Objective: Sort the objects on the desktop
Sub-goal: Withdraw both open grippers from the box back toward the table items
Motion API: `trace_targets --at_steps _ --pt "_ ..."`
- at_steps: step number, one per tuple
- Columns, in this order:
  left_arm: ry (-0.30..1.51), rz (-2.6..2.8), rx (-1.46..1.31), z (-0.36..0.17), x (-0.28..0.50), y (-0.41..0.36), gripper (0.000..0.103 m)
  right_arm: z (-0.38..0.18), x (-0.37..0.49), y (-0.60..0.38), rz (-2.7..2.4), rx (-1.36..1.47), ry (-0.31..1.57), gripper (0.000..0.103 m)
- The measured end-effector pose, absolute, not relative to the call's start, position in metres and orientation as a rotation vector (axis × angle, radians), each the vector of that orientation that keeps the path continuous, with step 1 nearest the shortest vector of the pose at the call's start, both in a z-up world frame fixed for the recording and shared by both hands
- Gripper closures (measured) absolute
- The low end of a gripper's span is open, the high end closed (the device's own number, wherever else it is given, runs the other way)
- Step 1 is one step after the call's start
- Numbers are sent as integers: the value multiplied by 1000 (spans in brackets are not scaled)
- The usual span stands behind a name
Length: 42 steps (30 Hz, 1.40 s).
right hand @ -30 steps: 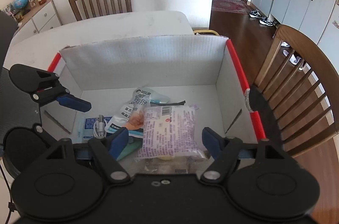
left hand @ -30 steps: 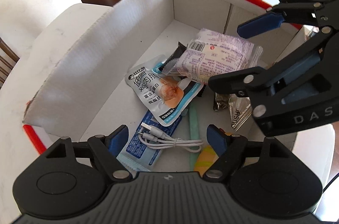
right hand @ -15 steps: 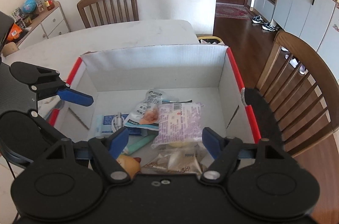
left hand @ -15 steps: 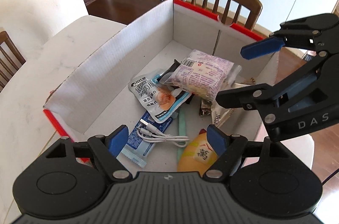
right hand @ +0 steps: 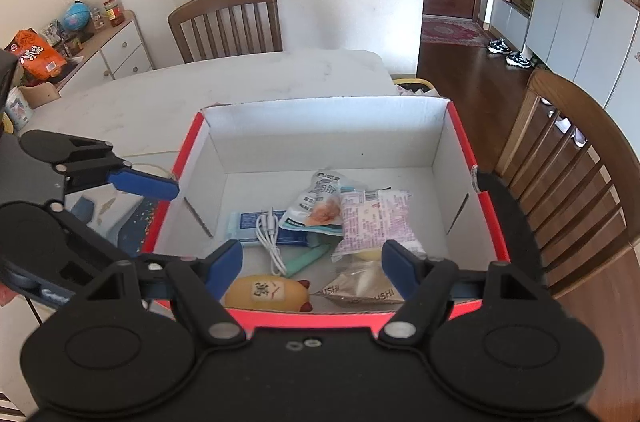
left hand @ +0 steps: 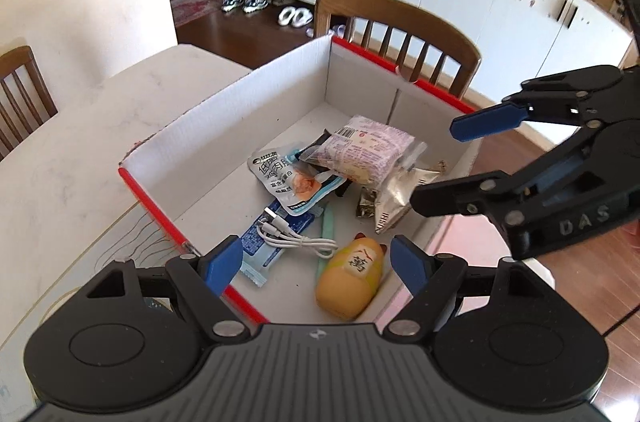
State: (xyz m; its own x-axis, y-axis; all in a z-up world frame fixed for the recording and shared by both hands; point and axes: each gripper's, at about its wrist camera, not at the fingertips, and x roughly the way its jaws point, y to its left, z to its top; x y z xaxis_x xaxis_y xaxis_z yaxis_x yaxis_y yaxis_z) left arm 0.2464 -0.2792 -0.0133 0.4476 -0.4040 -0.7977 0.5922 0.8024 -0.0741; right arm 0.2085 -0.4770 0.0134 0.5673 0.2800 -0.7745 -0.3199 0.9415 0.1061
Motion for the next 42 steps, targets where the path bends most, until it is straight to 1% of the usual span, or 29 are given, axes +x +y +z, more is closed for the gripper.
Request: trace_targets --at_steps 12,17,22,23,24,27,28,29,30,42 --pt "820 -623 156 6 208 -241 22 31 180 -454 365 -54 851 24" --pt "811 -624 135 8 193 -223 22 35 170 -442 363 -46 840 23" --pt "806 -624 114 8 183 -204 20 35 164 -433 359 -29 840 22" --pt "803 -623 105 8 182 -201 19 35 163 -430 357 -27 840 22" --pt "802 -623 96 7 181 -196 15 35 162 -428 355 -24 839 22" --pt "811 -624 66 4 178 -183 13 34 160 -420 347 -24 836 22" --pt "814 -624 59 3 177 -179 11 34 159 -418 345 -24 836 21" --pt "814 -623 53 2 176 -176 9 34 158 -415 345 -21 837 21" --pt "813 -624 47 1 175 -172 1 33 157 -412 347 -19 837 21" --pt "796 -544 -39 -7 157 -107 0 23 152 -360 354 -38 817 21"
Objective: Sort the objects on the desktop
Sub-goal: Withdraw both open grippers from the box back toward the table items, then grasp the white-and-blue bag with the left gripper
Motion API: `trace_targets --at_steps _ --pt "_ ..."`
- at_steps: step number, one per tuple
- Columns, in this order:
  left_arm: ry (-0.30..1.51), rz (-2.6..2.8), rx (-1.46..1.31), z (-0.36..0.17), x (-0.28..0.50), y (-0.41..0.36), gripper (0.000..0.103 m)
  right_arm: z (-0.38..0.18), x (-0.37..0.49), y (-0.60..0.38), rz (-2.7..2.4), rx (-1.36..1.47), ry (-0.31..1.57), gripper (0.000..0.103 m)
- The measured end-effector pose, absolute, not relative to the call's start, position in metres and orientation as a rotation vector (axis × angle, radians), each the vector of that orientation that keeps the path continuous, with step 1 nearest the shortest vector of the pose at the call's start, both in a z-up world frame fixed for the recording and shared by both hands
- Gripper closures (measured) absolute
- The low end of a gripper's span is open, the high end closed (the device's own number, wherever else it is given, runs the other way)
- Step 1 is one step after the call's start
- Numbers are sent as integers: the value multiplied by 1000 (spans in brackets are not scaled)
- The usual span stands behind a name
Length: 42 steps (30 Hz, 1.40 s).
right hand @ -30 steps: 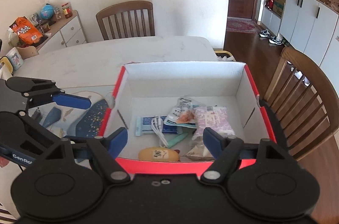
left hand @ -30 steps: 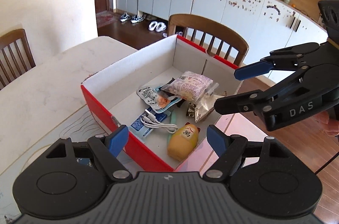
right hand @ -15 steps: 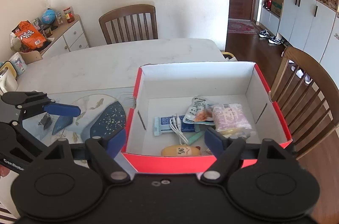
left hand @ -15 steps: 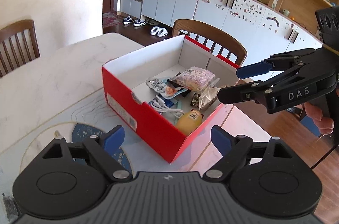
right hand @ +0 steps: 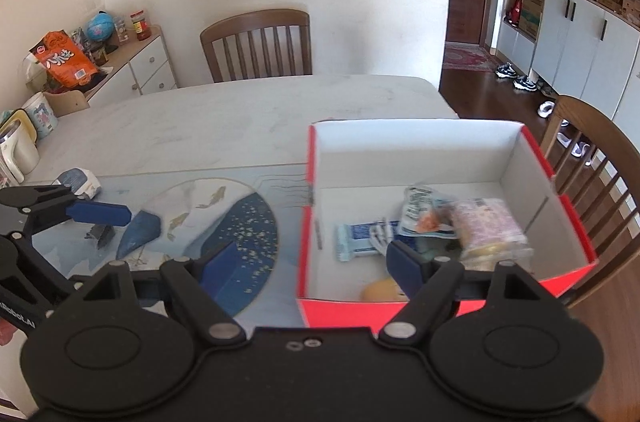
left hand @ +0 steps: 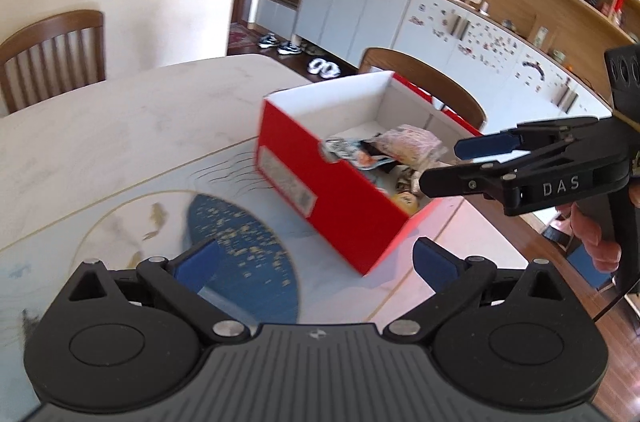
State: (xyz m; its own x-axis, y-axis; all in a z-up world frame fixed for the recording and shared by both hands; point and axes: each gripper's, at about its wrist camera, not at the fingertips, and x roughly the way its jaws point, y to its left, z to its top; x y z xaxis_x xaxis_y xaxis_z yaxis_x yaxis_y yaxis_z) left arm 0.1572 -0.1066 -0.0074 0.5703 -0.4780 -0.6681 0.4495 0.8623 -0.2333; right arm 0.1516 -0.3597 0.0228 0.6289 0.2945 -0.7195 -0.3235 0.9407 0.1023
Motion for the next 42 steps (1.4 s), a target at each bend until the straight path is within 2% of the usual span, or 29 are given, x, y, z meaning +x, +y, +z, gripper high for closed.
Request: trace_targets --at_steps 21,42 --pt "717 -245 -94 -18 128 50 0 5 140 -223 536 -99 755 21" --pt "705 -46 -61 -49 141 151 0 -36 140 -119 686 -187 774 21"
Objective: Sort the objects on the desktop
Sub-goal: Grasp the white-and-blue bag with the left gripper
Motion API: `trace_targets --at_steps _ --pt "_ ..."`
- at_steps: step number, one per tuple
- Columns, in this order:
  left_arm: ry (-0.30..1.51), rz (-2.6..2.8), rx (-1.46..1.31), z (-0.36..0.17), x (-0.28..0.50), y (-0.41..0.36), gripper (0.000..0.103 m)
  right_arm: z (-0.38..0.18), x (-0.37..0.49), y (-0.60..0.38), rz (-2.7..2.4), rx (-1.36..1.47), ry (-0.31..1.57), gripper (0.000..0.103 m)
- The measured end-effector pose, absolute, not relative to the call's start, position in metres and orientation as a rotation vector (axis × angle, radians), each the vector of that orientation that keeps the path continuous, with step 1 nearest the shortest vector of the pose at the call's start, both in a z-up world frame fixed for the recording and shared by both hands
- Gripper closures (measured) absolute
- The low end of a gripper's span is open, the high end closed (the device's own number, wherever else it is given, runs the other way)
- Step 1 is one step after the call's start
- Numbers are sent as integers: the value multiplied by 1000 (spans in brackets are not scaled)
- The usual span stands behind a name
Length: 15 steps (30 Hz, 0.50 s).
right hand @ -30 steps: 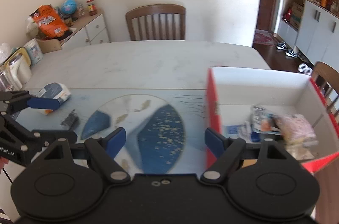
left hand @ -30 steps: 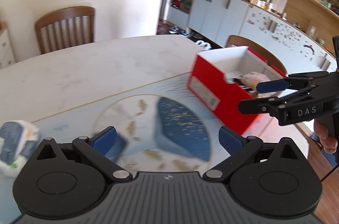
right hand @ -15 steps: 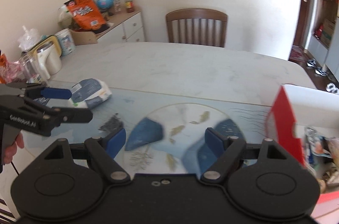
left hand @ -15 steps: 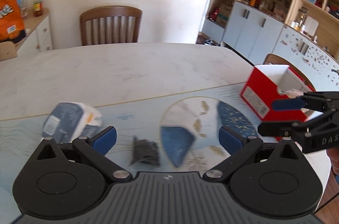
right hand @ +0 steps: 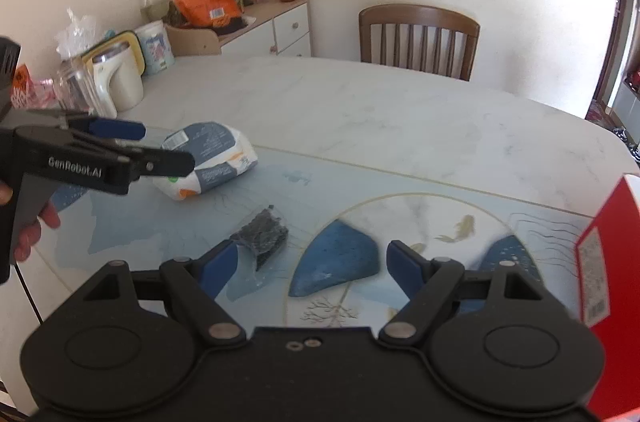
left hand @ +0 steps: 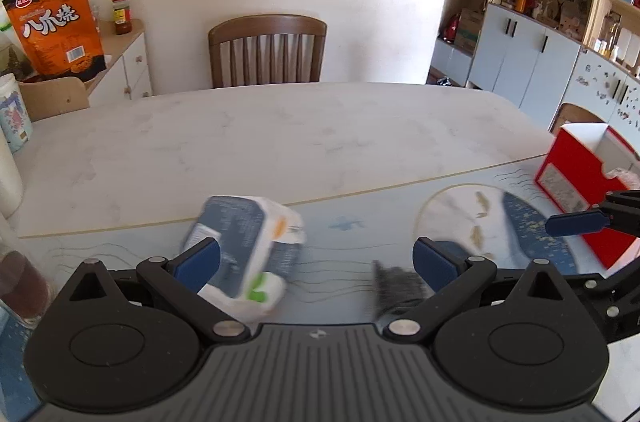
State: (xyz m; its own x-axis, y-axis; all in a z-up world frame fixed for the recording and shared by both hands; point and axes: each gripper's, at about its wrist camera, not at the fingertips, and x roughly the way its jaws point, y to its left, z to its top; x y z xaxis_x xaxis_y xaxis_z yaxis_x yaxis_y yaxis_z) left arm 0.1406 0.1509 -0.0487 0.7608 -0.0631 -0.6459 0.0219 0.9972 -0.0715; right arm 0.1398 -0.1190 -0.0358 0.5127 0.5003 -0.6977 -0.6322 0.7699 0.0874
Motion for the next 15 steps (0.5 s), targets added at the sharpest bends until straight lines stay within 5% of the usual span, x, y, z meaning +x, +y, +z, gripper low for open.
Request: trace_targets --at_steps 15 --pt "721 -76 20 -77 170 192 0 -62 148 -65 777 -329 786 21"
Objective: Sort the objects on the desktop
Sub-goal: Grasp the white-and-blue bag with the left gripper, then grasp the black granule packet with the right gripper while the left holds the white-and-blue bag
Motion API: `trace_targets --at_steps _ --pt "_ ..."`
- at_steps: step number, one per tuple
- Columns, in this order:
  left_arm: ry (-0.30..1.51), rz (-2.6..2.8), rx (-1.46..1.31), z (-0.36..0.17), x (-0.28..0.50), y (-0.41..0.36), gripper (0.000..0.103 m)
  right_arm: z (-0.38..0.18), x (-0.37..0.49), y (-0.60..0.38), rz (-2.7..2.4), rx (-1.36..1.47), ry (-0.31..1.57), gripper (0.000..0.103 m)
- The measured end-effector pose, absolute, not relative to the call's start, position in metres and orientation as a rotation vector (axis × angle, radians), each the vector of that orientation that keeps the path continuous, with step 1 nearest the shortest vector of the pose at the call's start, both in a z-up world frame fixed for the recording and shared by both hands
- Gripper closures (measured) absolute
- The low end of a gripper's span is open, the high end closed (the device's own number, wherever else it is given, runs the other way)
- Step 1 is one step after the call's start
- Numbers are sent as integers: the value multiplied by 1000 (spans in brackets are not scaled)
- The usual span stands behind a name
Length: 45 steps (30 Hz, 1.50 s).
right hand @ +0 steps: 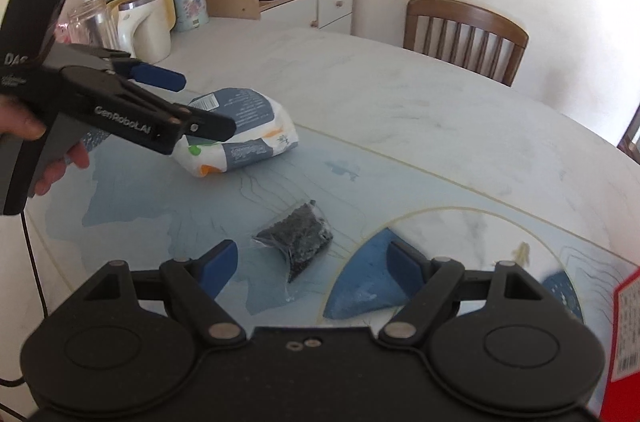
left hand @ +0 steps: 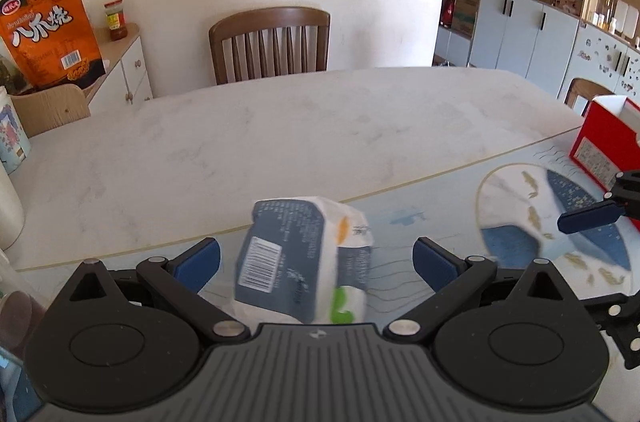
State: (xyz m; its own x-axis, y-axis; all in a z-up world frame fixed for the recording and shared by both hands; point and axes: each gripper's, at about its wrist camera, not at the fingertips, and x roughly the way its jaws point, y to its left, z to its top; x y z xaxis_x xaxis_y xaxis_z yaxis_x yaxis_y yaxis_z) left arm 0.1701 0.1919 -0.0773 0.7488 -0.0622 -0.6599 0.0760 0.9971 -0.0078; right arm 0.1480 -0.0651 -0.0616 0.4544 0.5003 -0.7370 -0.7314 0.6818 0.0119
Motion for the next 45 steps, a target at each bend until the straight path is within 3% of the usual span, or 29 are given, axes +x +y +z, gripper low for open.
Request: trace_targets --at_steps 19,30,42,45 --pt "796 -113 117 -121 199 188 0 -97 174 -33 827 -419 829 24" --pt "825 -72 99 -133 203 192 0 -107 185 -27 856 -428 853 45" --pt "778 -50 166 -131 198 184 1 -105 185 -27 850 -394 862 59" --pt "788 -58 137 -130 199 186 11 -105 185 -28 846 -390 866 61"
